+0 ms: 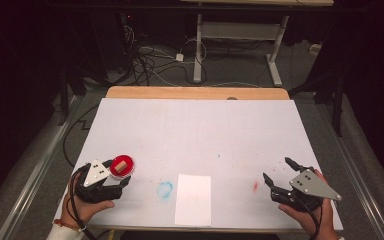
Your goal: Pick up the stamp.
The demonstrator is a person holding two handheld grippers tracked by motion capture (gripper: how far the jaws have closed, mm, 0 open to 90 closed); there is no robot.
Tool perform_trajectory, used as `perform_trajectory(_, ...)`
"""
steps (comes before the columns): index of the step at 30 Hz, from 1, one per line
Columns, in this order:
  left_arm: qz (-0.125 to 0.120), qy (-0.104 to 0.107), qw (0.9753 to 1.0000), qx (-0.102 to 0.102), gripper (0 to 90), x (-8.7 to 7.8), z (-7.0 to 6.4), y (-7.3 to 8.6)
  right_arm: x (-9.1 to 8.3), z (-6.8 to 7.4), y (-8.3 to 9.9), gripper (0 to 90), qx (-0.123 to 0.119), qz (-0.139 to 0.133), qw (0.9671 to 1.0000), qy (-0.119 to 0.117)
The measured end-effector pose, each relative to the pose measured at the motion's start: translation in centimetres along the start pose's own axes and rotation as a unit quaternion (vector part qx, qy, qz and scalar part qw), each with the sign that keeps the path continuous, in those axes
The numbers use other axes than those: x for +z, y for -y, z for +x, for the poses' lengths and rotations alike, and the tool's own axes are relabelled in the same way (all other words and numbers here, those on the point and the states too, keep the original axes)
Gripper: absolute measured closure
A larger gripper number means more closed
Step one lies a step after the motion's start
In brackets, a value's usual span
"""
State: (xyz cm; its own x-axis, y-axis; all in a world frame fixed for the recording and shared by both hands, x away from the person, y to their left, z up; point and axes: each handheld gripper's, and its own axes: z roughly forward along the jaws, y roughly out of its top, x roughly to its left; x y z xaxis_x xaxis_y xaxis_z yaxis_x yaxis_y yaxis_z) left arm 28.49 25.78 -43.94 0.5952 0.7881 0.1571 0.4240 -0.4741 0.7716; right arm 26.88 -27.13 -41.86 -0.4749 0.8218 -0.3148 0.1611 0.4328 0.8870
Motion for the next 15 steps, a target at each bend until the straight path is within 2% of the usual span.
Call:
perform_trajectory(8, 0.004, 0.003, 1.0000, -0.004, 22.1, -0.4, 1.3, -1.0, 0.4, 0.1, 0.1, 22.9, -0.004, 0.006, 1.0000, -0.002)
perform_trajectory(15, 0.012, -0.003, 0.9999, -0.001, 22.2, -0.6, 1.7, -1.5, 0.4, 0.2, 0.1, 23.2, -0.005, 0.008, 1.0000, -0.001)
